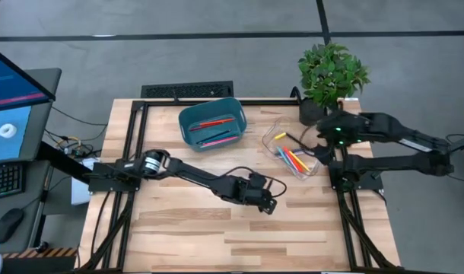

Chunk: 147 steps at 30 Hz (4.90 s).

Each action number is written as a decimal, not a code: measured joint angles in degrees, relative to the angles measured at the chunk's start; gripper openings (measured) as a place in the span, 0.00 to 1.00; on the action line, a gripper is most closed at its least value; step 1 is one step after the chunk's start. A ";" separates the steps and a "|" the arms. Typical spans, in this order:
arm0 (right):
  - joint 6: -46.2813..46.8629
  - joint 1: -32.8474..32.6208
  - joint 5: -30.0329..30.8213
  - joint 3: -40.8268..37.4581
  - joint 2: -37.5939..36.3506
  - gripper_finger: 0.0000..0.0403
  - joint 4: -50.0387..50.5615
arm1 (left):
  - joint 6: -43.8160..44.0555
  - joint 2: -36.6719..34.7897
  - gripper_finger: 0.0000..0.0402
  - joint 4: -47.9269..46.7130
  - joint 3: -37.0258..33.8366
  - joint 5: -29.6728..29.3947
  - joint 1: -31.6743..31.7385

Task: Sort pens & pencils
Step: Put the black pen into the transparent bin

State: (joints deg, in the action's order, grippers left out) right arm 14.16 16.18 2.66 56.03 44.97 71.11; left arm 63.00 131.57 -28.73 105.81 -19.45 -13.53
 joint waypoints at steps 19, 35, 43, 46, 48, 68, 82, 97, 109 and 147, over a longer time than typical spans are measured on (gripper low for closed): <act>6.87 -2.29 0.20 -0.07 -10.34 0.78 4.06 | -4.59 5.20 0.17 -5.94 1.20 -1.30 0.47; 6.96 -2.29 -3.75 -0.11 -13.25 0.78 -1.37 | -3.92 0.14 0.00 -12.08 7.44 -5.87 1.51; 8.99 -2.31 -7.85 -0.09 -16.39 0.78 -7.69 | -11.53 -1.84 0.00 -17.50 14.87 -14.08 1.64; 8.97 -2.31 -7.85 -0.11 -16.67 0.78 -7.29 | -17.43 -0.53 0.02 -18.35 14.80 -11.64 2.50; 8.97 -2.31 -8.07 -0.11 -16.67 0.78 -7.10 | -22.10 1.21 0.08 -18.01 14.44 -7.54 3.01; 9.41 -2.31 -10.15 -0.11 -16.65 0.78 -6.37 | -22.16 11.52 0.28 -18.36 13.99 4.17 5.75; 9.39 -2.31 -10.33 -0.11 -16.65 0.78 -8.46 | -17.53 8.31 0.03 -21.52 20.59 2.80 5.04; 7.91 -4.70 -11.86 -0.09 -14.44 0.78 -38.59 | -35.39 -12.84 0.05 -6.29 27.35 -23.15 1.61; 2.38 -13.88 -11.68 1.31 -2.06 0.78 -57.12 | -42.98 -12.70 0.06 2.81 27.12 -22.33 1.02; -7.25 -12.99 -5.35 11.99 2.64 0.10 -52.18 | -47.08 -13.46 0.28 2.15 29.22 -23.49 -0.74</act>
State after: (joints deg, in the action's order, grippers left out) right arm 6.92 3.20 -2.69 68.02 47.60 18.93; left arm 15.92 118.11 -26.58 135.03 -42.94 -14.28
